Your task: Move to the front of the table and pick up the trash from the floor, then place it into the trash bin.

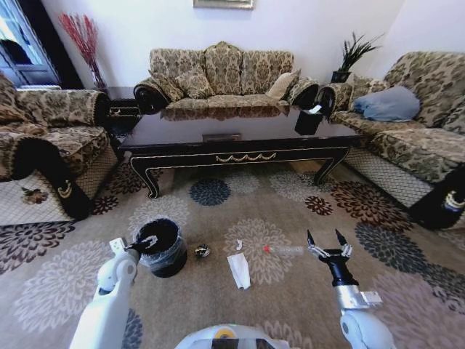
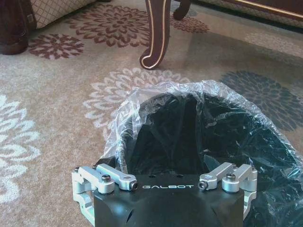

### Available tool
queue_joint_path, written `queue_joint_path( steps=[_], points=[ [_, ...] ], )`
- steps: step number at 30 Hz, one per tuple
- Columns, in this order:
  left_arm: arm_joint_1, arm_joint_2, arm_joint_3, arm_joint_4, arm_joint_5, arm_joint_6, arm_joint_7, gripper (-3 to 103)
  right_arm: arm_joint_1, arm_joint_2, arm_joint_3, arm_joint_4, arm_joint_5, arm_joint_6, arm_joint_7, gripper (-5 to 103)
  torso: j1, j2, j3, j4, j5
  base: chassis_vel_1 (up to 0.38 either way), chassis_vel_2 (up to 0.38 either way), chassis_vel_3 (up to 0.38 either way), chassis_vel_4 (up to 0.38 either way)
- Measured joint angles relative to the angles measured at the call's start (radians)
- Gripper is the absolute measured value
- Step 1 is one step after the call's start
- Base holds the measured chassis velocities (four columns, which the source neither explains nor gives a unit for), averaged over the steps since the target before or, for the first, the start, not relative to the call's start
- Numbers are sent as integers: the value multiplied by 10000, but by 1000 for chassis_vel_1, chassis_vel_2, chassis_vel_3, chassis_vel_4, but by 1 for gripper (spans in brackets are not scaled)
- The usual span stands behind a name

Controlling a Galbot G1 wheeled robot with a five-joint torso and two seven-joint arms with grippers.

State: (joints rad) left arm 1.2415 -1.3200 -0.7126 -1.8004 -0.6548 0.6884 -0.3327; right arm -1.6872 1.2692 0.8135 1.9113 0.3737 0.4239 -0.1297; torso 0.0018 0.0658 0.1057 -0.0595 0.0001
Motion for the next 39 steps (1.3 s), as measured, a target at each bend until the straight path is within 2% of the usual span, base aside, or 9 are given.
queue_joint_path(
  steps=[13,19,23,28,39],
  points=[
    [217,-115,-245,-242,12,-27,3,100,-42,-19,41,-28,18,86,4,100,0,0,0,-5,-3,0,0,0,0],
    [1133,-147,-802,-1804,-88,-10,-20,100,-58,-48,55,-13,54,96,0,100,-1,0,-1,1,1,0,0,0,0],
    [1378,-118,-884,-2024,-105,-14,-7,100,-37,-18,41,-14,59,107,-5,100,0,0,-2,0,0,0,0,0,0],
    [1340,-255,-758,-1443,192,-124,6,100,-131,37,16,-23,-9,271,-61,100,-1,0,-1,-1,-3,0,0,0,0],
    [482,-67,-500,-463,-52,-93,-22,100,-284,-43,89,31,-41,323,-75,100,0,0,-1,-3,-1,0,0,0,0]
  ],
)
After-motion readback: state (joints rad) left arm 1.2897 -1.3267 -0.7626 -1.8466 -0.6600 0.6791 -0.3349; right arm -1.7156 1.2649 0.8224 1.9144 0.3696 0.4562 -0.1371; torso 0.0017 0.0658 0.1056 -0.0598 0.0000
